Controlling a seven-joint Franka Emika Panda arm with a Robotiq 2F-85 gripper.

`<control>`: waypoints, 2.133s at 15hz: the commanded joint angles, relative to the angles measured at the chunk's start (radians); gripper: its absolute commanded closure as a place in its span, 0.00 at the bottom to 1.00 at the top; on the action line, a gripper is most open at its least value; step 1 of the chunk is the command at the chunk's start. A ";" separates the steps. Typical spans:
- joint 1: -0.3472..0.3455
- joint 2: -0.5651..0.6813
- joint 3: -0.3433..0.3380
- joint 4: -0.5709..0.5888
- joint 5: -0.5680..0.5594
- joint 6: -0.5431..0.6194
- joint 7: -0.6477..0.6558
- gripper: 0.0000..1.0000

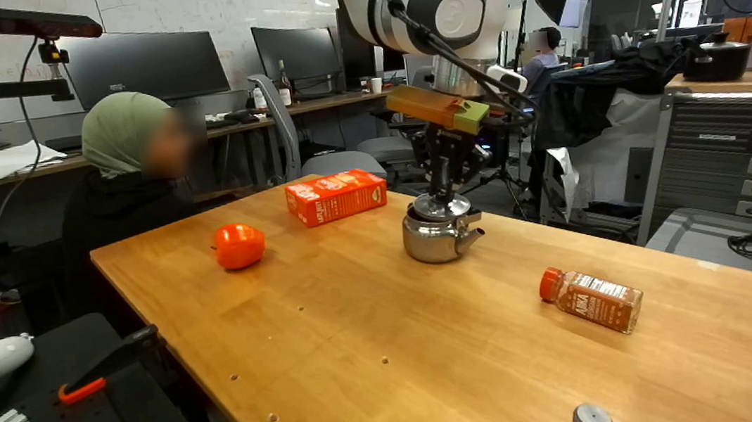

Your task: Cover the silver teapot with a silver lid

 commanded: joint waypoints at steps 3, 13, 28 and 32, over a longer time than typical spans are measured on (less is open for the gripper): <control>0.006 0.001 -0.001 -0.003 0.004 0.002 -0.010 0.90; 0.035 -0.022 -0.018 -0.049 -0.072 0.008 -0.012 0.89; 0.076 -0.065 -0.003 -0.178 -0.132 0.146 -0.025 0.89; 0.069 -0.066 0.004 -0.185 -0.123 0.145 -0.034 0.45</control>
